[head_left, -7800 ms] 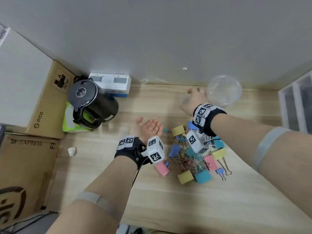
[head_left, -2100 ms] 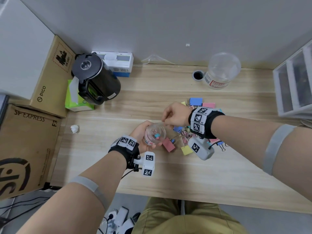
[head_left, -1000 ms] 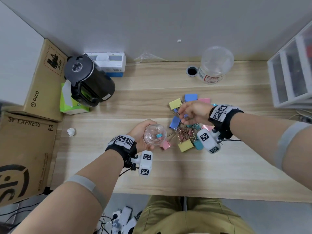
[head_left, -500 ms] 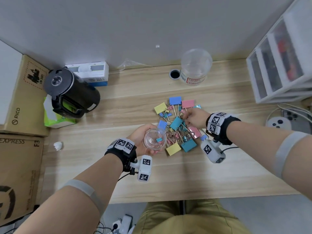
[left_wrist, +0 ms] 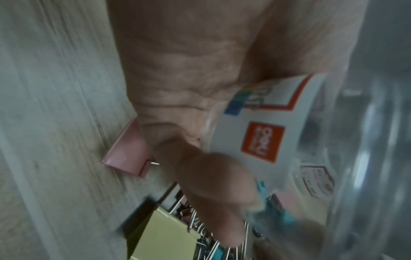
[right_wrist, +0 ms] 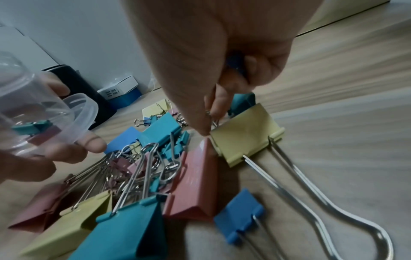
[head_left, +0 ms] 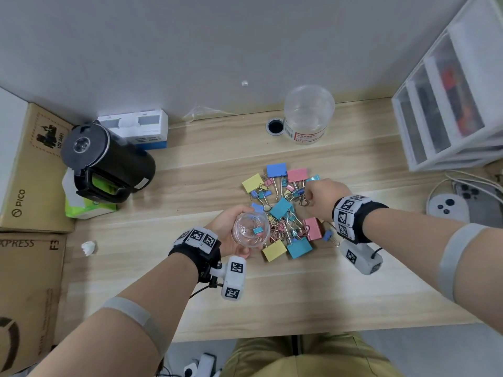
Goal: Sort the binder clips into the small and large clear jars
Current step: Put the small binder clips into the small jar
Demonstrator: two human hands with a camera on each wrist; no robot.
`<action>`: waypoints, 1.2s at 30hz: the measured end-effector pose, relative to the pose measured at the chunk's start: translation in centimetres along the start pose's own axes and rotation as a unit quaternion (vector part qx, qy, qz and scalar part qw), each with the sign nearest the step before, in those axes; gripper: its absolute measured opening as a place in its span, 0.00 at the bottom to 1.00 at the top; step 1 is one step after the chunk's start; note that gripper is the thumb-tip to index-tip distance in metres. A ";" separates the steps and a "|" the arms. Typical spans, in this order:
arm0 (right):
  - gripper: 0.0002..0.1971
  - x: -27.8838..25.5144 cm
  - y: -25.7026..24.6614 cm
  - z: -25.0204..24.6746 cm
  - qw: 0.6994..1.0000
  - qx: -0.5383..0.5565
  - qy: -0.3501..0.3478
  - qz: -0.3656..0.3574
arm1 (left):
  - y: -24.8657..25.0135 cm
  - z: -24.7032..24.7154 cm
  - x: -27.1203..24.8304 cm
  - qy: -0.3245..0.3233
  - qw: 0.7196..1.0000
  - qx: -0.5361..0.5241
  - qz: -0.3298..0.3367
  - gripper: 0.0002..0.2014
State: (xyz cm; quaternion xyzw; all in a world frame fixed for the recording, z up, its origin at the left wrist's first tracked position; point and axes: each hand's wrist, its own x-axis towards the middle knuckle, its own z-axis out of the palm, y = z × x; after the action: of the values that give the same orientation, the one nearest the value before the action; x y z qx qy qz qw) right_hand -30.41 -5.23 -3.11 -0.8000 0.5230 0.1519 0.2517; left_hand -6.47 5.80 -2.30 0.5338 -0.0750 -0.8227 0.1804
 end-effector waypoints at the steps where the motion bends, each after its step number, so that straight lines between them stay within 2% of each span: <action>1: 0.13 0.2 0.2 -0.1 1.000 0.000 0.011 -0.007 | 0.1 0.0 0.1 0.001 1.000 -0.003 -0.001 0.22; 2: 0.13 0.5 0.4 -0.2 1.000 0.000 0.020 -0.014 | 0.3 0.1 0.2 0.004 1.000 -0.004 -0.002 0.23; 6: 0.19 1.8 0.4 -0.4 0.998 -0.031 0.007 -0.048 | 0.6 0.2 0.5 0.011 1.000 -0.007 -0.003 0.23; 9: 0.18 2.5 0.3 -0.3 0.997 -0.060 -0.010 -0.048 | 0.7 0.1 0.7 0.014 1.000 -0.012 -0.008 0.22; 16: 0.12 2.8 0.8 -0.8 0.998 -0.048 -0.002 -0.046 | 0.8 0.2 1.1 0.025 1.000 -0.019 -0.004 0.25; 20: 0.10 2.3 2.1 -1.6 0.999 -0.009 0.028 -0.014 | 1.2 0.5 1.3 -0.003 1.000 -0.026 0.007 0.27; 23: 0.15 2.2 3.3 -2.0 0.998 -0.016 0.053 0.024 | 1.5 0.6 1.6 -0.018 1.000 -0.022 0.008 0.19; 28: 0.09 2.8 4.2 -1.7 0.996 -0.034 0.025 0.075 | 1.6 0.7 1.7 -0.014 1.000 -0.021 0.015 0.17; 32: 0.11 2.7 3.8 -1.2 0.999 -0.002 0.041 0.033 | 1.6 0.4 1.9 -0.018 0.999 -0.024 0.016 0.17; 36: 0.17 2.6 2.6 -0.8 0.996 0.010 0.044 -0.079 | 1.8 0.1 2.2 -0.019 0.999 -0.025 0.013 0.18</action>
State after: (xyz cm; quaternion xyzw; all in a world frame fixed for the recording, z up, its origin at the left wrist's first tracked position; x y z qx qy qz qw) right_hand -31.69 -8.48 -4.43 -0.8423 0.4700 0.0909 0.2477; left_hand -6.97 3.26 -3.58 0.5122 -0.0650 -0.8321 0.2025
